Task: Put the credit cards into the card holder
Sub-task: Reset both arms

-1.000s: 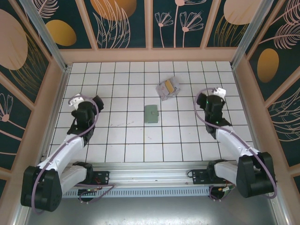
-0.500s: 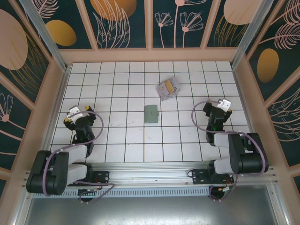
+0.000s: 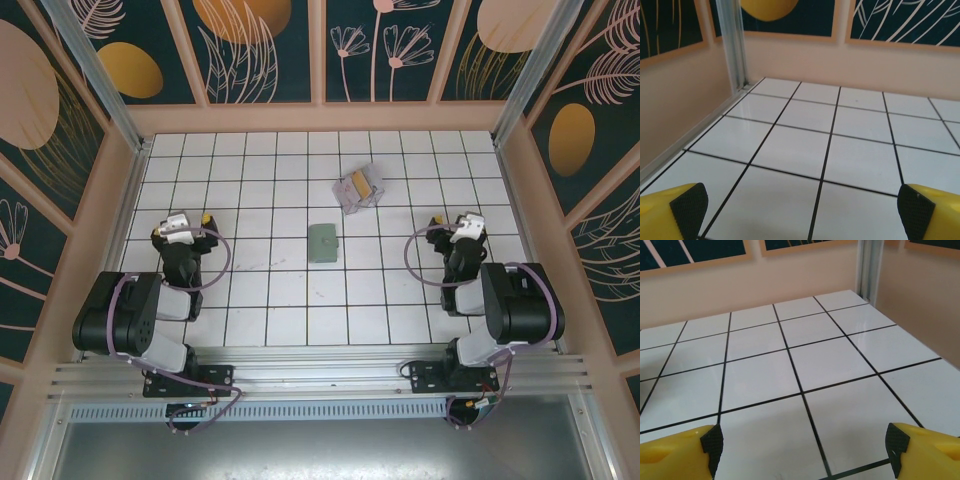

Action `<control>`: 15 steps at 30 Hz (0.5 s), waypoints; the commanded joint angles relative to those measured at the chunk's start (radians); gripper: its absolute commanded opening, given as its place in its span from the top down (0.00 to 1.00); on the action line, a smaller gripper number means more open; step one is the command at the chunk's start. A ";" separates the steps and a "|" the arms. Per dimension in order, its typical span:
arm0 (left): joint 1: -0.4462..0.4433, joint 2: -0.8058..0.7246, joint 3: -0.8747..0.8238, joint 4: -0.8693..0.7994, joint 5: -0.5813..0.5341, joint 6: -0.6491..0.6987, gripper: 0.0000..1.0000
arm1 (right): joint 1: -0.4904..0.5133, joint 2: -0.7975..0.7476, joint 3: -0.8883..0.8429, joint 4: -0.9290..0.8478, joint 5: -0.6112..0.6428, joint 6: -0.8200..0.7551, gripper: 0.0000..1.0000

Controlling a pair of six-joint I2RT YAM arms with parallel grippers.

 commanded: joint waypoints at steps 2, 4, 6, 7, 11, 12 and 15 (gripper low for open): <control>0.007 0.001 0.010 0.025 0.024 0.022 0.01 | -0.015 0.002 0.010 0.052 -0.036 0.023 0.14; 0.007 0.002 0.010 0.029 0.025 0.023 0.01 | -0.015 0.002 0.008 0.051 -0.036 0.023 0.14; 0.007 0.001 0.006 0.034 0.022 0.023 0.01 | -0.014 0.001 0.009 0.051 -0.036 0.023 0.14; 0.007 0.001 0.007 0.030 0.023 0.023 0.01 | -0.013 0.001 0.011 0.049 -0.035 0.023 0.14; 0.007 0.001 0.011 0.026 0.024 0.023 0.01 | -0.014 0.001 0.010 0.049 -0.034 0.023 0.13; 0.007 0.001 0.009 0.026 0.024 0.023 0.01 | -0.013 0.001 0.010 0.048 -0.034 0.023 0.13; 0.007 -0.001 0.004 0.037 0.045 0.033 0.01 | -0.014 0.001 0.011 0.048 -0.034 0.023 0.01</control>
